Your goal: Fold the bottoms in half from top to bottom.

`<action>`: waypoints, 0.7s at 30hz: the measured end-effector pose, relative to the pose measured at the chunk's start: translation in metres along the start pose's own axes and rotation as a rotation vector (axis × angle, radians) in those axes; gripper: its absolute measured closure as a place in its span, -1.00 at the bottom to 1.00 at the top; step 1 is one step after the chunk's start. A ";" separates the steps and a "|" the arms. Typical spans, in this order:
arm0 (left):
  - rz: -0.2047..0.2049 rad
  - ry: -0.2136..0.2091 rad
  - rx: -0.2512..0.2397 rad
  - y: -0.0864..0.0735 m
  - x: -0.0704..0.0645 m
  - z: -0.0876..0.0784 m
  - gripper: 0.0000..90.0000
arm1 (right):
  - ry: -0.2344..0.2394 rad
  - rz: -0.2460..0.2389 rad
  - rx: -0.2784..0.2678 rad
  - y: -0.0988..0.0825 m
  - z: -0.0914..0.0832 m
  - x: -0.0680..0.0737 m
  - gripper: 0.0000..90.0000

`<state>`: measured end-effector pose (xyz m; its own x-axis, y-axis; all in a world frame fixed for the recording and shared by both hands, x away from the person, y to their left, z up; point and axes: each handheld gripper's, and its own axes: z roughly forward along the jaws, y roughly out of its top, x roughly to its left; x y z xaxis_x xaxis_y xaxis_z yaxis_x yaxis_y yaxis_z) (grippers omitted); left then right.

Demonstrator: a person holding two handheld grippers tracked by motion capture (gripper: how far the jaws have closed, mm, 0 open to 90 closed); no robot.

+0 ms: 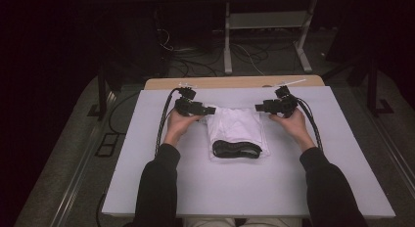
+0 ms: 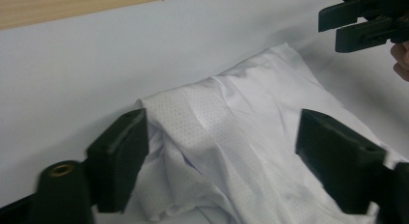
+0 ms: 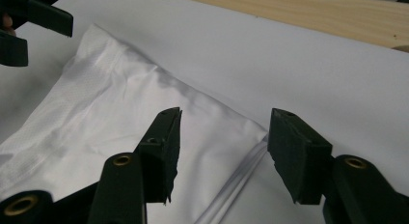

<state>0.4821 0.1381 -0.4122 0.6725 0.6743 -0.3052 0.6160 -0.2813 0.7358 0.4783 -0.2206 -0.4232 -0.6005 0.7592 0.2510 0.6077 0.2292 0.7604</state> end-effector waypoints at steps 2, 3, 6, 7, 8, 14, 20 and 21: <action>0.003 -0.011 0.001 0.000 -0.001 -0.003 -0.79 | 0.010 -0.007 -0.001 -0.002 -0.002 0.003 -0.15; 0.002 -0.016 -0.002 0.000 -0.002 -0.005 -0.85 | 0.013 -0.011 0.004 -0.003 -0.002 0.004 -0.19; -0.009 -0.028 -0.001 -0.002 -0.003 -0.008 -1.00 | 0.012 -0.011 0.016 -0.004 -0.004 0.007 -0.55; -0.008 -0.031 0.001 -0.003 -0.003 -0.009 -1.00 | 0.007 -0.012 0.023 -0.005 -0.005 0.008 -0.67; -0.004 -0.029 0.000 -0.004 -0.004 -0.011 -1.00 | -0.004 -0.009 0.033 -0.005 -0.006 0.010 -0.77; 0.012 -0.012 -0.034 -0.009 -0.008 -0.028 -1.00 | 0.020 -0.029 0.040 -0.011 -0.021 0.016 -1.00; 0.018 -0.013 -0.076 -0.015 -0.009 -0.044 -1.00 | 0.018 -0.036 0.045 -0.020 -0.032 0.022 -1.00; 0.018 -0.011 -0.085 -0.017 -0.010 -0.046 -1.00 | 0.016 -0.042 0.046 -0.021 -0.034 0.023 -1.00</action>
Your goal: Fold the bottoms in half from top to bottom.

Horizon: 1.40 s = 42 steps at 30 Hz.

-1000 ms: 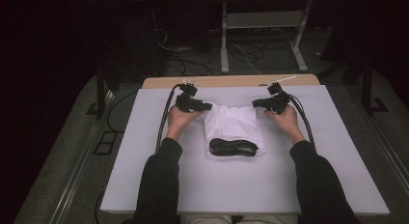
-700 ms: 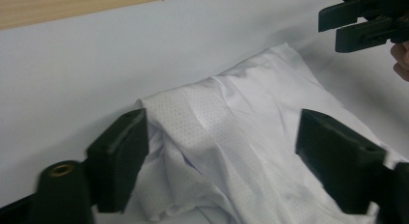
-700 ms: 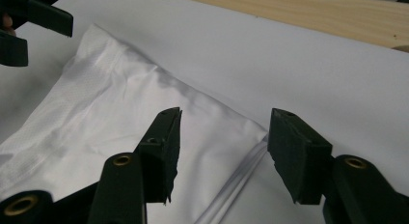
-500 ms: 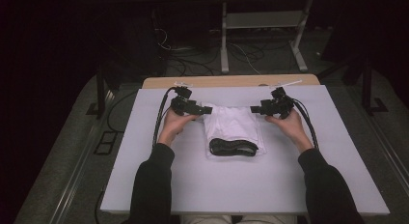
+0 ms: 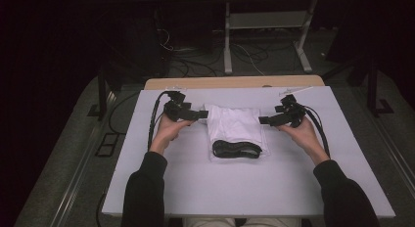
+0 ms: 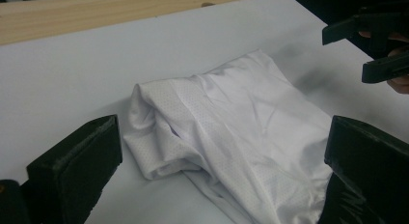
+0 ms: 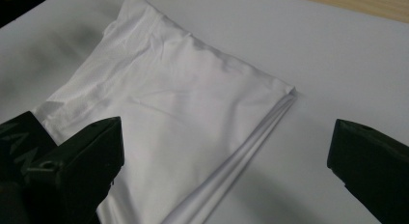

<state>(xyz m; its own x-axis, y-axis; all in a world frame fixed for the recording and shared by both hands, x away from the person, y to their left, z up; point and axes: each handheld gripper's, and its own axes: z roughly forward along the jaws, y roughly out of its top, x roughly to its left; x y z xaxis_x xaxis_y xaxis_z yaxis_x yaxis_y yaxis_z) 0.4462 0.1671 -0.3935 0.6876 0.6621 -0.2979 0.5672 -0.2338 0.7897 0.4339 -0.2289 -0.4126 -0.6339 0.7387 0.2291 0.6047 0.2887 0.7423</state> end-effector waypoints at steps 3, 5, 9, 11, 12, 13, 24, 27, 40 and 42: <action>0.011 0.001 -0.010 -0.003 -0.003 -0.005 -1.00 | 0.008 -0.012 -0.015 -0.002 -0.007 0.004 -1.00; 0.016 0.002 -0.012 -0.005 -0.005 -0.008 -1.00 | 0.016 -0.016 -0.023 -0.003 -0.012 0.008 -1.00; 0.007 -0.008 -0.035 -0.011 -0.009 -0.014 -1.00 | 0.019 -0.034 -0.034 -0.004 -0.022 0.016 -1.00; 0.022 0.004 -0.027 -0.014 -0.012 -0.016 -1.00 | 0.020 -0.046 -0.042 -0.005 -0.027 0.019 -1.00; 0.027 0.009 -0.025 -0.016 -0.013 -0.018 -1.00 | 0.020 -0.052 -0.048 -0.005 -0.030 0.020 -1.00; 0.028 0.009 -0.027 -0.017 -0.013 -0.020 -1.00 | 0.021 -0.052 -0.053 -0.006 -0.033 0.021 -1.00; 0.043 0.018 -0.072 -0.036 -0.024 -0.039 -1.00 | 0.036 -0.048 -0.053 -0.021 -0.050 0.031 -1.00; 0.052 0.014 -0.077 -0.040 -0.028 -0.043 -1.00 | 0.037 -0.046 -0.055 -0.026 -0.054 0.033 -1.00; 0.114 -0.014 -0.098 -0.054 -0.056 -0.060 -1.00 | 0.045 -0.035 -0.075 -0.054 -0.073 0.043 -1.00; 0.123 -0.017 -0.099 -0.056 -0.059 -0.062 -1.00 | 0.042 -0.036 -0.075 -0.058 -0.076 0.044 -1.00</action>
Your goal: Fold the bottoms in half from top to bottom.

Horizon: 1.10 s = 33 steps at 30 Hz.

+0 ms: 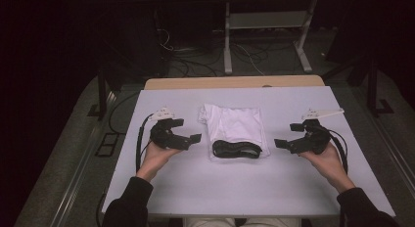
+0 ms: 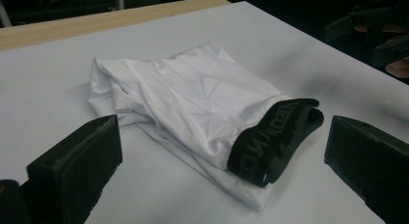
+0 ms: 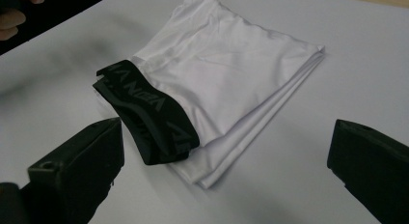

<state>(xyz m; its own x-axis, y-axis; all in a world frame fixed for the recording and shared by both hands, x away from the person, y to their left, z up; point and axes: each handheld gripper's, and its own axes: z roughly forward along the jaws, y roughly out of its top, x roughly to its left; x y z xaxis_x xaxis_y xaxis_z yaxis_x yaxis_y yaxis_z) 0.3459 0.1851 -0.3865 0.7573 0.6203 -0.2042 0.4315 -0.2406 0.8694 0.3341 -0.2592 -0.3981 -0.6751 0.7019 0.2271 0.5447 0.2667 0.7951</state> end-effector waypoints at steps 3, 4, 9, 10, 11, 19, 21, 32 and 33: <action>0.007 0.005 -0.015 -0.006 -0.006 -0.004 -1.00 | -0.004 0.003 0.002 -0.007 -0.004 0.002 -1.00; 0.010 0.002 -0.013 -0.008 -0.007 -0.006 -1.00 | -0.005 0.001 0.003 -0.009 -0.005 0.003 -1.00; 0.023 0.003 -0.004 -0.019 -0.013 -0.011 -1.00 | -0.012 0.005 0.003 -0.022 -0.011 0.005 -1.00; 0.020 0.006 -0.002 -0.022 -0.013 -0.011 -1.00 | -0.014 0.009 0.006 -0.025 -0.012 0.005 -1.00; 0.018 0.011 0.004 -0.024 -0.013 -0.012 -1.00 | -0.021 0.009 0.004 -0.027 -0.013 0.005 -1.00; -0.007 0.017 -0.005 -0.043 -0.011 -0.020 -1.00 | -0.033 0.003 0.005 -0.043 -0.020 0.009 -1.00; -0.008 0.019 -0.015 -0.047 -0.012 -0.023 -1.00 | -0.039 0.002 0.006 -0.048 -0.021 0.009 -1.00; -0.016 0.038 -0.013 -0.069 -0.014 -0.038 -1.00 | -0.065 -0.003 0.002 -0.070 -0.031 0.012 -1.00; -0.021 0.037 -0.005 -0.071 -0.014 -0.038 -1.00 | -0.070 -0.002 -0.003 -0.072 -0.031 0.013 -1.00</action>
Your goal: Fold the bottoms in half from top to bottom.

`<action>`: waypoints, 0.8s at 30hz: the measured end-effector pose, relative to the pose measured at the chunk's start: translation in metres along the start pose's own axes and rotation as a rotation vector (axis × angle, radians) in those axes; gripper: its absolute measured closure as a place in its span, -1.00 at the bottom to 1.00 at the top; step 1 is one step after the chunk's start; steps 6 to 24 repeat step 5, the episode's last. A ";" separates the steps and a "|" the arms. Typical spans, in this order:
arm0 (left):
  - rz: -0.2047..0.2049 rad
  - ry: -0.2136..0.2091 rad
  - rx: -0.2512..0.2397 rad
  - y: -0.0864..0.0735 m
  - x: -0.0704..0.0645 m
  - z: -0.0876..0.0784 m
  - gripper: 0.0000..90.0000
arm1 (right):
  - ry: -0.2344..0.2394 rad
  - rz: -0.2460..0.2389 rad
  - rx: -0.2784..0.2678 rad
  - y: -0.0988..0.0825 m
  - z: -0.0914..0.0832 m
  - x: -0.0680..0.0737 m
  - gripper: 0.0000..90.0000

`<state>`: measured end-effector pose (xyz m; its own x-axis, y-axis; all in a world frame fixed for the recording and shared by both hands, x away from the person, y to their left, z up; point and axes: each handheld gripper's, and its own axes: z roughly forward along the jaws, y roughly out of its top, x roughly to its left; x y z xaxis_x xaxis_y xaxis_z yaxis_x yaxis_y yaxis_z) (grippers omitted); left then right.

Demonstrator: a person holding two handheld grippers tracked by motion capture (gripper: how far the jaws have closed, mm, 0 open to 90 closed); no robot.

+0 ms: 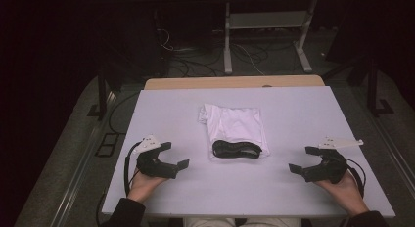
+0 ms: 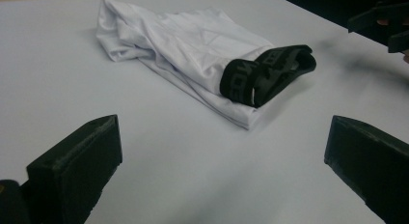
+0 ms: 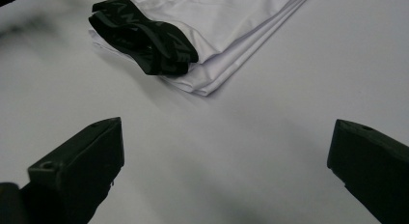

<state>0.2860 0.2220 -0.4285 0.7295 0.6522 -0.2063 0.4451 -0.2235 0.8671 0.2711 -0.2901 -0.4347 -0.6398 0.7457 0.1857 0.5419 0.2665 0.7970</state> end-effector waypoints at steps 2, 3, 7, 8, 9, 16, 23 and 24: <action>0.001 -0.005 0.013 -0.003 0.000 0.001 -1.00 | -0.004 0.000 -0.003 -0.004 0.000 -0.001 -1.00; 0.006 -0.010 0.020 -0.004 0.001 0.002 -1.00 | -0.003 0.003 -0.002 -0.005 -0.001 -0.001 -1.00; 0.007 -0.011 0.017 -0.003 0.001 0.002 -1.00 | 0.001 0.003 -0.007 -0.007 -0.001 -0.001 -1.00; 0.007 -0.011 0.017 -0.003 0.001 0.002 -1.00 | 0.001 0.003 -0.007 -0.007 -0.001 -0.001 -1.00; 0.007 -0.011 0.017 -0.003 0.001 0.002 -1.00 | 0.001 0.003 -0.007 -0.007 -0.001 -0.001 -1.00; 0.007 -0.011 0.017 -0.003 0.001 0.002 -1.00 | 0.001 0.003 -0.007 -0.007 -0.001 -0.001 -1.00; 0.007 -0.011 0.017 -0.003 0.001 0.002 -1.00 | 0.001 0.003 -0.007 -0.007 -0.001 -0.001 -1.00; 0.007 -0.011 0.017 -0.003 0.001 0.002 -1.00 | 0.001 0.003 -0.007 -0.007 -0.001 -0.001 -1.00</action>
